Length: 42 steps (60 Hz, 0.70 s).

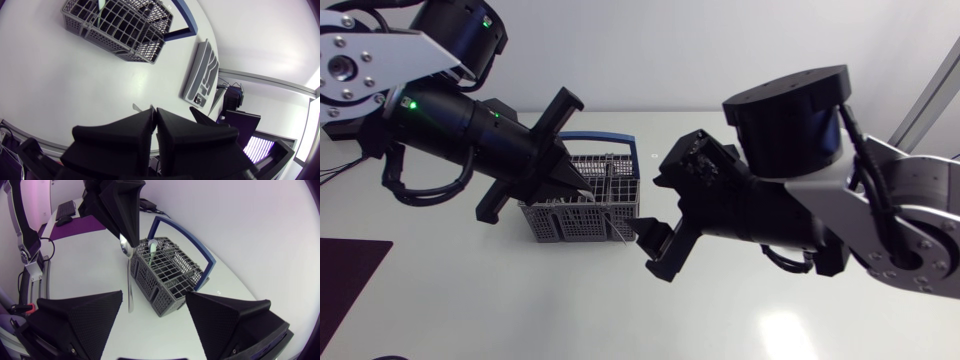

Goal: Unload the cutlery basket into the drawer organizer.

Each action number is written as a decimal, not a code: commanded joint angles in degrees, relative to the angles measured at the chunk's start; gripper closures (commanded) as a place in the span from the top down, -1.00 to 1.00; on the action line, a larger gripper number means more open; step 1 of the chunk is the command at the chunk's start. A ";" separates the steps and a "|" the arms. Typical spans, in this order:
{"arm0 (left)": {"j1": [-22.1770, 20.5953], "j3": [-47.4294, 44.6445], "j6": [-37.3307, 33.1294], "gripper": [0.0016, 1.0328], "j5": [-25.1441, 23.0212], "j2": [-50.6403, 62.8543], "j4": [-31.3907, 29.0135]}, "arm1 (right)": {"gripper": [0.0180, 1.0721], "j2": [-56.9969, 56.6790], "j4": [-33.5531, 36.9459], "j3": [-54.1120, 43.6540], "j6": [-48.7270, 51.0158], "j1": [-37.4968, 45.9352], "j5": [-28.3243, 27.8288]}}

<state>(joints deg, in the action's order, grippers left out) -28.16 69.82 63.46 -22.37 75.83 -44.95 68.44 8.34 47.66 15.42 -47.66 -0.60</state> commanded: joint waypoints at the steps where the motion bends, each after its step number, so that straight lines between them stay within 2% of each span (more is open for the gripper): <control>1: 0.92 1.90 2.54 -0.84 -1.36 0.81 0.92 | 0.59 3.10 -1.22 2.00 0.31 -1.03 0.60; 16: 2.15 2.95 3.25 -0.84 -4.00 1.60 1.18 | 0.21 7.93 -4.73 3.49 0.75 -2.70 1.74; 37: 1.62 3.22 3.86 -0.84 -4.79 2.39 1.18 | 0.09 9.78 -6.93 3.93 1.37 -3.14 3.33; 39: 1.62 3.22 3.86 -0.84 -4.88 2.57 1.18 | -0.03 9.87 -6.93 4.11 1.37 -3.41 3.24; 42: 1.53 3.30 3.86 -0.84 -5.23 2.74 1.18 | -0.05 10.04 -6.93 4.20 1.37 -3.58 3.33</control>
<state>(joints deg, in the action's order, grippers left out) -26.37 71.40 65.84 -26.63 77.43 -43.97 77.30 2.22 50.28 16.29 -50.48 2.22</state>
